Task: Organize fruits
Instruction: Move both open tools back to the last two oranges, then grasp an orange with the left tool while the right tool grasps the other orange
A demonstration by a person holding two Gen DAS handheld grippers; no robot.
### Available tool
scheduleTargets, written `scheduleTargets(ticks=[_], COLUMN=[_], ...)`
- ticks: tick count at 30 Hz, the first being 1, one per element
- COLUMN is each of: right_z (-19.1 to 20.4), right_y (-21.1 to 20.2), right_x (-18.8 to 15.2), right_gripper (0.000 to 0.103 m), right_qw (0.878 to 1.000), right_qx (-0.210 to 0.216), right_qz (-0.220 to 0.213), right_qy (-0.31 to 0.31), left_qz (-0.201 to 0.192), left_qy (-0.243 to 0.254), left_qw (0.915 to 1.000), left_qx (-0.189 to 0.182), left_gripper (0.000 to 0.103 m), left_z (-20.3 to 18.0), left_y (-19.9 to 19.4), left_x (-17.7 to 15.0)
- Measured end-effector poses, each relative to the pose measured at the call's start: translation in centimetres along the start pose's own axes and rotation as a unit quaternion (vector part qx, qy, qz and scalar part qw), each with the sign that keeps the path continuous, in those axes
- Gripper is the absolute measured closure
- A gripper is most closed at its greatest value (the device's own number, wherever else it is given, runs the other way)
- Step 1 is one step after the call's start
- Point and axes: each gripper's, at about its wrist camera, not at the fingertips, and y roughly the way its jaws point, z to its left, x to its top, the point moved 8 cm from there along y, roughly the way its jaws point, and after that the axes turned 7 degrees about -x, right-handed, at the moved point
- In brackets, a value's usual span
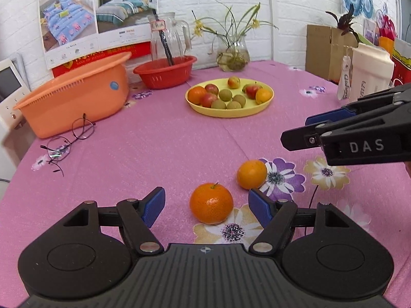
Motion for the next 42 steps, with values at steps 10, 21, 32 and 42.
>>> scheduleTargets(ticks=[10,21,32,42], right_z=[0.2,1.6,3.1,3.9], right_y=[0.6,1.2,2.6,4.0], right_x=[-0.9,-2.0,-1.8,-1.8], right_gripper=[0.039,0.039,0.038,0.036], right_qw=[1.0,0.998,0.997,0.996], right_qx=[0.013,0.035,0.043,0.042], right_qz=[0.014,0.031,0.036,0.043], right_qy=[-0.014,-0.04,-0.053,-0.067], left_qz=[0.024,0.03,0.016,0.005], left_qy=[-0.022,-0.03,-0.032,-0.047], left_qw=[0.9994,0.9987,0.9994,0.9989], left_qx=[-0.01,-0.026,-0.002,0.002], left_gripper=[0.054,0.065,0.065,0.065], left_z=[0.6,0.9,2.6,4.1], left_y=[1.8,1.6,0.2,-0.4], left_x=[-0.4,-0.7,-0.3,-0.3])
